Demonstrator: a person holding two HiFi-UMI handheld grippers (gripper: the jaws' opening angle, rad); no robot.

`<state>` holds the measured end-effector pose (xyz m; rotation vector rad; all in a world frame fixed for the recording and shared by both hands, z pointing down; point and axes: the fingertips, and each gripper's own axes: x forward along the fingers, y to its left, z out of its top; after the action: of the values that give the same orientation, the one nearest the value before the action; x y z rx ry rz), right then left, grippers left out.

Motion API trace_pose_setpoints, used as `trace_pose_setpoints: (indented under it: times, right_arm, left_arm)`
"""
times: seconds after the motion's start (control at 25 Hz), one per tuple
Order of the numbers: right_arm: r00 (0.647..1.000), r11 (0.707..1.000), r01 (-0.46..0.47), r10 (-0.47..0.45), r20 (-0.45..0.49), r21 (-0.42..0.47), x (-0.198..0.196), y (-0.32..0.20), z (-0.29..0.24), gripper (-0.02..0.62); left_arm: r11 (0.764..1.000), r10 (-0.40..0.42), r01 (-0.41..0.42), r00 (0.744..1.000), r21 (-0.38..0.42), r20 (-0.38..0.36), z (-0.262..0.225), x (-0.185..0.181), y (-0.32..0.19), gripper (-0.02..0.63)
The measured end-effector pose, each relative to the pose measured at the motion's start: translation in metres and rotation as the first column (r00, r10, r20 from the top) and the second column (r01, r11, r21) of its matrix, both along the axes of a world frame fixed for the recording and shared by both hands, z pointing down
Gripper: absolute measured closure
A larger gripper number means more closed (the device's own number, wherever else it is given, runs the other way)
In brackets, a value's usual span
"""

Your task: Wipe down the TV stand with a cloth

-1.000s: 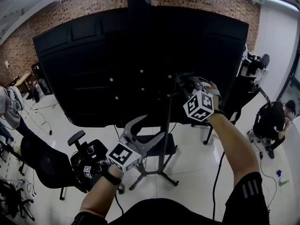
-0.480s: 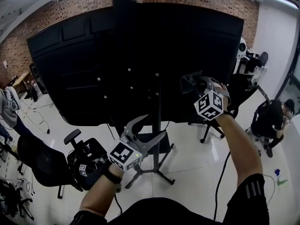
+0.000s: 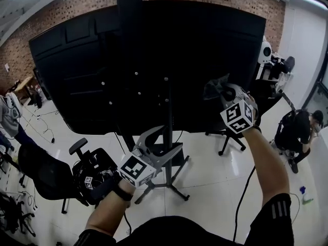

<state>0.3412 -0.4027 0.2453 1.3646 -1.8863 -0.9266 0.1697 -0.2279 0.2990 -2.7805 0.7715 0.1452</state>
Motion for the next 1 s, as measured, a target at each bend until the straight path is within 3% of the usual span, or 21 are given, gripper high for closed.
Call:
trace_pose_setpoints:
  times: [0.24,0.6,0.72,0.88,1.0]
  right_arm:
    - [0.974,0.986,0.166,-0.167,0.154,0.015,-0.055,0.051,-0.008,0.565]
    - [0.913,0.935,0.354,-0.350,0.207,0.019,-0.181,0.105,-0.008,0.565]
    - [0.901,0.917,0.398,-0.397,0.175,0.027,-0.234,0.116,-0.010,0.565]
    - [0.909,0.910,0.413,-0.414,0.043,0.041,-0.307,0.123,-0.015,0.565]
    - [0.892,0.892,0.451,-0.451,0.004,0.037,-0.357,0.123,-0.018,0.565]
  left_arm:
    - [0.998,-0.058,0.058,0.998,0.010,-0.010,-0.006,-0.031,0.006,0.287]
    - [0.993,-0.111,0.114,0.992,0.042,-0.057,-0.016,-0.114,0.011,0.287]
    - [0.989,-0.139,0.142,0.988,0.051,-0.063,-0.024,-0.151,0.013,0.287]
    - [0.984,-0.160,0.164,0.985,0.062,-0.067,-0.031,-0.201,0.011,0.287]
    - [0.984,-0.158,0.165,0.983,0.063,-0.099,-0.038,-0.235,0.012,0.287]
